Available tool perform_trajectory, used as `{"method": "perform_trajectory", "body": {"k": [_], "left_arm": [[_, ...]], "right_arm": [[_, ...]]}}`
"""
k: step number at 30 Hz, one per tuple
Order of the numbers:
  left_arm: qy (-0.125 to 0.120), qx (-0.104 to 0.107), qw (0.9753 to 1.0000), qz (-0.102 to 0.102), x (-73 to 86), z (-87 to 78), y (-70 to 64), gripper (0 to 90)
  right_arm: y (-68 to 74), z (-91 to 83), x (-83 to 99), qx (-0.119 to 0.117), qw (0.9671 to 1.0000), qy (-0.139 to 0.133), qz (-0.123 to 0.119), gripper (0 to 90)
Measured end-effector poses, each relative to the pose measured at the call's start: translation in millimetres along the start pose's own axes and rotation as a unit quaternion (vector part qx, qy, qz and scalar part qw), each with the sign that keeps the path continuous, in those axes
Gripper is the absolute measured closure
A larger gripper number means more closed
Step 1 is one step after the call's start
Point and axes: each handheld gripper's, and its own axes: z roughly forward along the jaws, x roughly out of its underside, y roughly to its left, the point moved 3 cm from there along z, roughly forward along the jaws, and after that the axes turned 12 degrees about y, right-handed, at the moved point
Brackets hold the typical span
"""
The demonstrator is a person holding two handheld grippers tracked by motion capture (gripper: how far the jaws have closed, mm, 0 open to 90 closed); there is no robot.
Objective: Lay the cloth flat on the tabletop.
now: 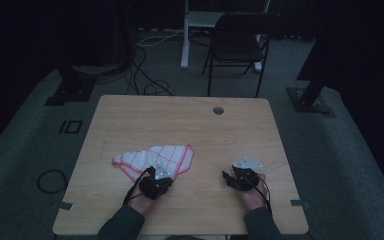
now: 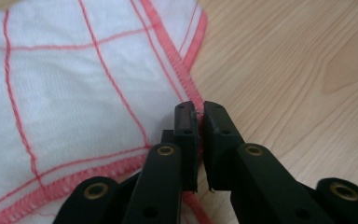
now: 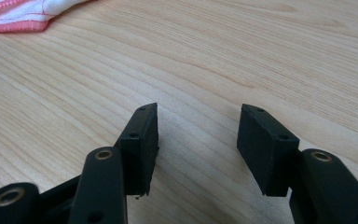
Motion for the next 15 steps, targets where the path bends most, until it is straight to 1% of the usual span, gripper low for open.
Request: {"method": "perform_trajectory", "body": {"k": [2,3,5,7,8,9,10,11,15], "left_arm": [[-0.013,0.008,0.9999,-0.007,-3.2,-4.5,2.8,86.6],[-0.013,0.008,0.9999,-0.007,-3.2,-4.5,2.8,86.7],[-0.031,0.008,0.9992,-0.023,-8.1,-12.5,11.0,86.8],[-0.034,0.007,0.9991,-0.025,-9.1,-14.6,13.5,86.8],[-0.044,0.000,0.9984,-0.035,-11.7,-20.9,22.0,86.8],[-0.044,0.000,0.9984,-0.035,-11.7,-20.9,22.0,86.8],[-0.054,-0.005,0.9974,-0.048,-13.6,-25.8,30.6,86.9],[-0.058,-0.009,0.9968,-0.054,-14.5,-27.7,35.3,86.9],[-0.066,-0.022,0.9948,-0.074,-16.8,-33.1,54.6,87.0]], "right_arm": [[0.0,0.0,0.0,0.000,1.0000,0.000,0.000,48.2],[0.0,0.0,0.0,0.000,1.0000,0.000,0.000,48.2],[0.0,0.0,0.0,0.000,1.0000,0.000,0.000,48.2],[0.1,0.0,0.0,0.001,1.0000,0.000,0.000,48.2],[0.1,0.0,0.0,0.001,1.0000,0.000,0.000,48.2],[0.1,-0.1,0.0,0.001,1.0000,0.001,0.000,48.2],[0.2,-0.1,-0.1,0.001,1.0000,0.001,0.000,48.2],[0.2,-0.1,-0.1,0.001,1.0000,0.001,0.000,48.3],[0.2,-0.1,-0.1,0.001,1.0000,0.001,0.000,48.2]]}}
